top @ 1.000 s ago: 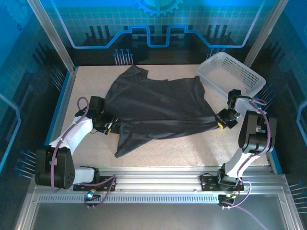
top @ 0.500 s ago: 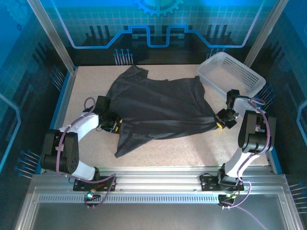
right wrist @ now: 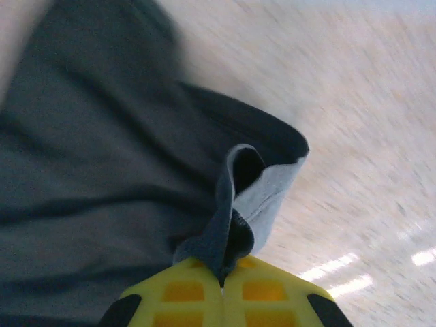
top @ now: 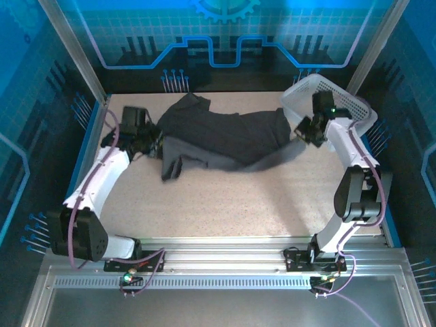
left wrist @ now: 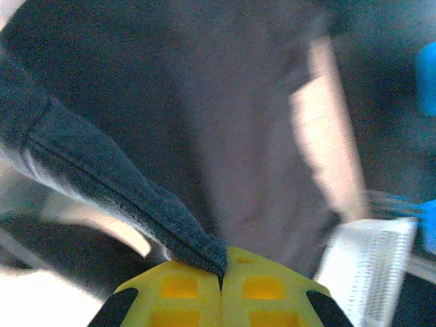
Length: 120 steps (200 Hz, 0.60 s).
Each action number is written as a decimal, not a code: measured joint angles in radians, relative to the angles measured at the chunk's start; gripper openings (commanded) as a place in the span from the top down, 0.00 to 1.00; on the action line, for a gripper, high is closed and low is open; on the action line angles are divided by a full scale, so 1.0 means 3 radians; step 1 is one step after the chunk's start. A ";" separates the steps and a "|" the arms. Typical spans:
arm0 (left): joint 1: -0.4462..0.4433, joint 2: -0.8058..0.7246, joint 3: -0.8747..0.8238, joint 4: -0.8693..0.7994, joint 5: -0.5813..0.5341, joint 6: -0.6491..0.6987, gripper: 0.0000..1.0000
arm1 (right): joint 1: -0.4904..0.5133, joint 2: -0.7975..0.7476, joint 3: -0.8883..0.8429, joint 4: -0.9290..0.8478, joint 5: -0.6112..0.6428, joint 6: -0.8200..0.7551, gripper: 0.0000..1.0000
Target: Fold and stack the t-shirts
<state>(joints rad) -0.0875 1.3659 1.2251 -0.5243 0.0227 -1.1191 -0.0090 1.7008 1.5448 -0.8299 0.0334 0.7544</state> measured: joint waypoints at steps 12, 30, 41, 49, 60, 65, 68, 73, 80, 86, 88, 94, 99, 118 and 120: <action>0.0033 -0.0025 0.0338 0.0045 -0.0089 0.0010 1.00 | 0.0022 0.0000 0.0440 -0.0018 -0.0031 -0.0017 1.00; 0.0103 -0.0071 0.0722 0.0126 -0.0195 0.0011 1.00 | 0.0014 0.0000 0.1057 -0.0039 -0.0057 -0.0024 1.00; 0.0167 -0.0118 0.0895 0.0156 -0.0244 0.0011 1.00 | 0.0004 -0.0009 0.1357 -0.0053 -0.0089 -0.0023 1.00; 0.0219 -0.0165 0.0984 0.0183 -0.0284 0.0011 1.00 | -0.0010 -0.0023 0.1523 -0.0052 -0.0128 -0.0022 1.00; 0.0314 -0.0271 0.1068 0.0224 -0.0341 0.0025 1.00 | -0.0043 -0.0089 0.1659 -0.0045 -0.0195 -0.0009 1.00; 0.0351 -0.0319 0.1090 0.0237 -0.0365 0.0037 1.00 | -0.0065 -0.0139 0.1682 -0.0041 -0.0233 0.0005 1.00; 0.0379 -0.0355 0.1101 0.0247 -0.0373 0.0037 1.00 | -0.0079 -0.0169 0.1684 -0.0034 -0.0253 0.0014 1.00; 0.0429 -0.0418 0.1124 0.0253 -0.0388 0.0046 1.00 | -0.0102 -0.0224 0.1684 -0.0031 -0.0287 0.0022 1.00; 0.0488 -0.0498 0.1155 0.0268 -0.0395 0.0055 1.00 | -0.0142 -0.0306 0.1676 -0.0023 -0.0341 0.0043 1.00; 0.0549 -0.0572 0.1195 0.0270 -0.0407 0.0062 1.00 | -0.0179 -0.0380 0.1661 -0.0010 -0.0385 0.0066 1.00; 0.0561 -0.0586 0.1204 0.0270 -0.0408 0.0062 1.00 | -0.0189 -0.0401 0.1653 -0.0001 -0.0399 0.0070 1.00; 0.0613 -0.0655 0.1258 0.0270 -0.0412 0.0064 1.00 | -0.0226 -0.0493 0.1617 0.0029 -0.0444 0.0092 1.00; 0.0643 -0.0701 0.1297 0.0270 -0.0413 0.0067 1.00 | -0.0257 -0.0586 0.1572 0.0067 -0.0490 0.0109 1.00; 0.0706 -0.0846 0.1509 0.0271 -0.0415 0.0095 1.00 | -0.0329 -0.0935 0.1387 0.0207 -0.0624 0.0167 1.00; 0.0707 -0.0855 0.1528 0.0267 -0.0415 0.0098 1.00 | -0.0336 -0.0974 0.1368 0.0224 -0.0642 0.0181 1.00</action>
<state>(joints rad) 0.1246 1.1095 1.6836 -0.4442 -0.1017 -1.0897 -0.1097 1.4086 1.9553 -0.7628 -0.1593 0.8085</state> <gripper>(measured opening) 0.054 0.059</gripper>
